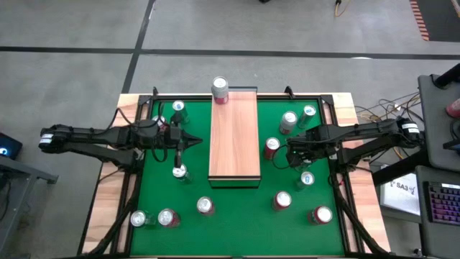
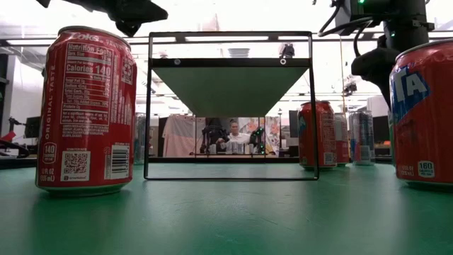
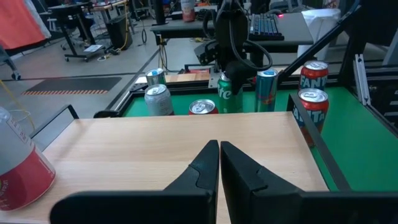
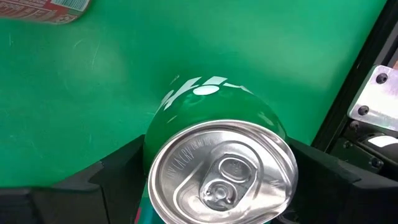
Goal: Place canned beverage on shelf
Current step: Put the green can on the shelf
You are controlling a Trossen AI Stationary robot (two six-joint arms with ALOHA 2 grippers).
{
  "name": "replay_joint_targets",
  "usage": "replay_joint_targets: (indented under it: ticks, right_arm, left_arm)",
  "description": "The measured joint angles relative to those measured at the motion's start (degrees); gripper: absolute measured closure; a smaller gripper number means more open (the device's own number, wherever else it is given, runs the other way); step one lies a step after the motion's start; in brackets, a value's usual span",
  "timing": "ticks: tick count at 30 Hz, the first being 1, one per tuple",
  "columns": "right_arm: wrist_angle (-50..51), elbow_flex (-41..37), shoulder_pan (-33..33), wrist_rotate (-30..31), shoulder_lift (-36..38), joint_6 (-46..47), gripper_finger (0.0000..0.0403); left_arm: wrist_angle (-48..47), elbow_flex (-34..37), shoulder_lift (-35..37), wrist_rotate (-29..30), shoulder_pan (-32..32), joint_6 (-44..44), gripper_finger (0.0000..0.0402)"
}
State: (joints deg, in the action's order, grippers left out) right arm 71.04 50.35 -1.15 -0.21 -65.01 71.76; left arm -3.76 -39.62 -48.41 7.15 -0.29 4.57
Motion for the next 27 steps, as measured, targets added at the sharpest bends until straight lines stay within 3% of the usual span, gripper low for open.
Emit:
replay_joint_targets:
  ticks: [7,15,27]
  right_arm:
    - [0.3,2.6,0.0,3.7,0.0,-2.8,0.0102]
    - [0.9,8.1,0.0,12.2,0.0,-6.5,0.0102]
    - [6.7,23.0,0.0,24.7,0.0,-10.8,0.0102]
  left_arm:
    - [1.4,0.0,0.0,0.0,0.0,-0.7,0.0402]
    - [2.4,0.0,0.0,0.0,0.0,-3.9,0.0402]
    - [2.5,0.0,0.0,0.0,0.0,-4.0,0.0402]
